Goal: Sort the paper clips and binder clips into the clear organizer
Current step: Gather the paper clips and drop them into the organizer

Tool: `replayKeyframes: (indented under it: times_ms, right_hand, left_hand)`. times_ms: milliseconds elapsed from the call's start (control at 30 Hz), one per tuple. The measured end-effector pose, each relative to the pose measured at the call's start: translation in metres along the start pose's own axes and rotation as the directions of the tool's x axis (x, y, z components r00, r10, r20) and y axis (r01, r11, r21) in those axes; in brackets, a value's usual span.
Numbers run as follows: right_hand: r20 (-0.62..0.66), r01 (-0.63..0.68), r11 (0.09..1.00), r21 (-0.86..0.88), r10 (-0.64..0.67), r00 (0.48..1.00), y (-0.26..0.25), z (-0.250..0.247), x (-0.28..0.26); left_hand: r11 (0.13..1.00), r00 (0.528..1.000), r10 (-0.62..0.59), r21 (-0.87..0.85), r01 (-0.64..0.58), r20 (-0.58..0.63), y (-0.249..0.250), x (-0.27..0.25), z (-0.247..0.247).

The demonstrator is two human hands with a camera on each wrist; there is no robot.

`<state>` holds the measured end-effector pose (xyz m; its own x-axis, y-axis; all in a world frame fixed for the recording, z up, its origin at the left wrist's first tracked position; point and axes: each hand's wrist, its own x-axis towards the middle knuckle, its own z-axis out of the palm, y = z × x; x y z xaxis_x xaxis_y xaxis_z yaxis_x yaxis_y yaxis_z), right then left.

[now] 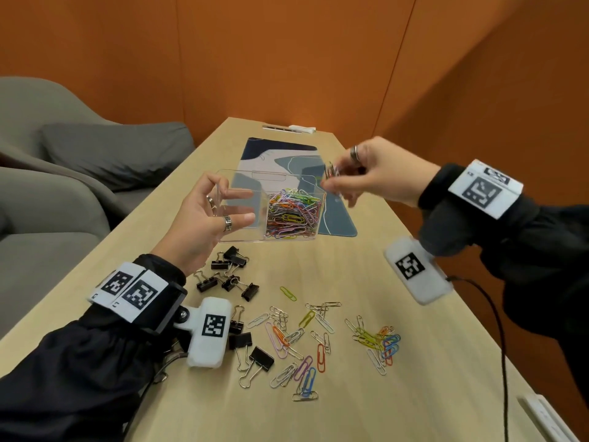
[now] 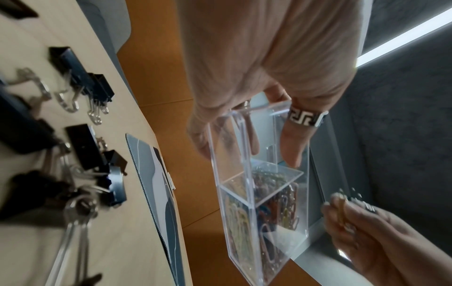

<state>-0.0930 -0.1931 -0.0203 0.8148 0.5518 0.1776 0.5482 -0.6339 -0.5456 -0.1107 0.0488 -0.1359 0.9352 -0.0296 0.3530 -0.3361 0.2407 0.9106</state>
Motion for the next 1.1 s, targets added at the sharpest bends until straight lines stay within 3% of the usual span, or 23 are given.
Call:
replayKeyframes:
  times_ms: [100, 300, 500, 667, 1100]
  right_hand:
    - [-0.068, 0.045, 0.999, -0.023, -0.047, 0.997, -0.011, -0.001, 0.023]
    - [-0.072, -0.001, 1.000, -0.028, -0.001, 0.997, -0.016, 0.022, 0.045]
    - [-0.059, -0.018, 0.975, -0.220, 0.005, 0.998, -0.011, 0.029, 0.048]
    - [-0.147, -0.007, 0.950, -0.311, -0.041, 0.988, -0.015, 0.030, 0.049]
    - [-0.065, 0.129, 0.914, -0.384, -0.166, 0.984, -0.014, 0.038, 0.054]
  left_hand:
    - [1.000, 1.000, -0.007, 0.000, 0.007, 0.011, 0.000, -0.001, 0.002]
    - [1.000, 1.000, -0.009, -0.017, 0.010, 0.027, 0.002, -0.002, 0.003]
    - [1.000, 1.000, 0.000, -0.023, 0.000, 0.022, 0.002, -0.001, 0.003]
    - [0.999, 1.000, 0.002, -0.044, -0.001, 0.026, 0.002, -0.002, 0.004]
    - [0.999, 1.000, 0.000, -0.042, 0.001, 0.022, 0.001, -0.001, 0.003]
